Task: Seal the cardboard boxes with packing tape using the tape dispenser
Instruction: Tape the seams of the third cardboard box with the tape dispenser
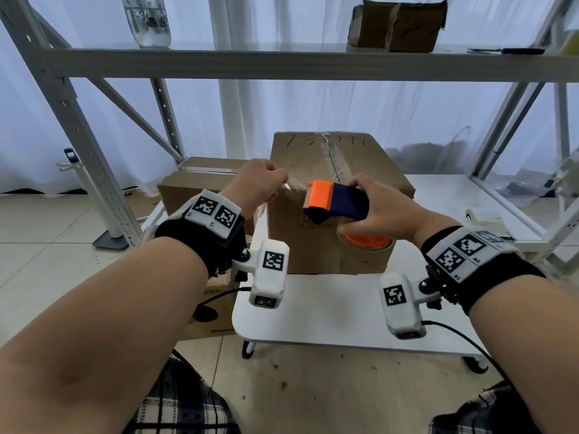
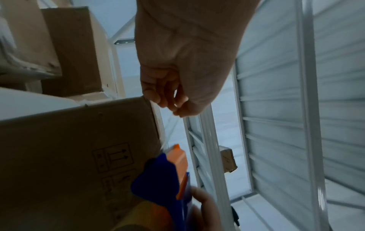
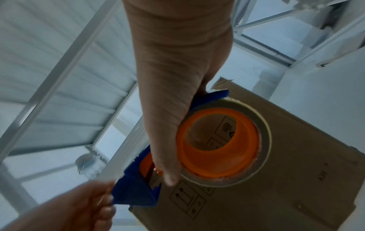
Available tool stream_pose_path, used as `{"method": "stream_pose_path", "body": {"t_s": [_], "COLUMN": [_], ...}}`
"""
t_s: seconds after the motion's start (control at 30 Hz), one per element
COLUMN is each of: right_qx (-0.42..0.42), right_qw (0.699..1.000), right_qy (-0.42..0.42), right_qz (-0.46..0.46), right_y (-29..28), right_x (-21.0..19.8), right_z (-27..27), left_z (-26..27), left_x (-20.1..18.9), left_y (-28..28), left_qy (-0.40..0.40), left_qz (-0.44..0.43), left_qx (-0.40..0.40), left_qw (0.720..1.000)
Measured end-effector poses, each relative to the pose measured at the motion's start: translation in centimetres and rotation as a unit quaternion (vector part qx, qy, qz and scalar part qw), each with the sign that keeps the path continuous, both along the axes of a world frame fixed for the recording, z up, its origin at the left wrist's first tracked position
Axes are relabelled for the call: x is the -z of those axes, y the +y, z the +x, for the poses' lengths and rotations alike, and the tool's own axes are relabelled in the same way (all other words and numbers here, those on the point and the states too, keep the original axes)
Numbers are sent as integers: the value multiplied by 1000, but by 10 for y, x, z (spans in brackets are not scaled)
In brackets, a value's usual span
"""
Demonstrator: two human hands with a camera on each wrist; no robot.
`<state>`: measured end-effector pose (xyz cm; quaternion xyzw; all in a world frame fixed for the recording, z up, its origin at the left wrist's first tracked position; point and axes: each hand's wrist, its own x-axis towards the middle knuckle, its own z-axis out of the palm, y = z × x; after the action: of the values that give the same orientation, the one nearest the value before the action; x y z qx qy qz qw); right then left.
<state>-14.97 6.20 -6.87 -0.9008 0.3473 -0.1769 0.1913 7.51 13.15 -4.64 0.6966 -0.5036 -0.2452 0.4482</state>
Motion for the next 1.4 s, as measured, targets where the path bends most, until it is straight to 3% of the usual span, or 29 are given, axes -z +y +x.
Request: {"method": "stream_pose_path", "body": {"t_s": [0.17,0.37,0.5,0.63,0.77,0.93,1.1,1.4], "right_qx": [16,-4,-23,-2,5,14,3,-5], "right_qw": [993,992,972,969,955,936,949,947], "right_qy": [60,86,169,151,201,257,234,253], "right_qz": [-100,-95,-160,-196,-217,-241,-212,-198], "right_y": [5,10,19,19,14,13,13,12], "right_x": [-1,2,-10,-28,-46,-54,-64,-62], "right_z": [16,29,36,39,35,44,53,59], "left_z": [1,5,13,31,57,59,74,71], "left_x": [3,-7,-12,-10,-7,5,15,25], "left_y": [-3,-2,3,12,24,22,21,21], "left_qy": [-96,-189,-221,-170,-96,-90,-37,-43], "left_qz": [-30,-45,-40,-24,-31,-1,-8,-10], "left_qx": [-24,-54,-51,-79,-123,-145,-200,-238], "left_qw": [995,980,973,982,987,985,979,970]}}
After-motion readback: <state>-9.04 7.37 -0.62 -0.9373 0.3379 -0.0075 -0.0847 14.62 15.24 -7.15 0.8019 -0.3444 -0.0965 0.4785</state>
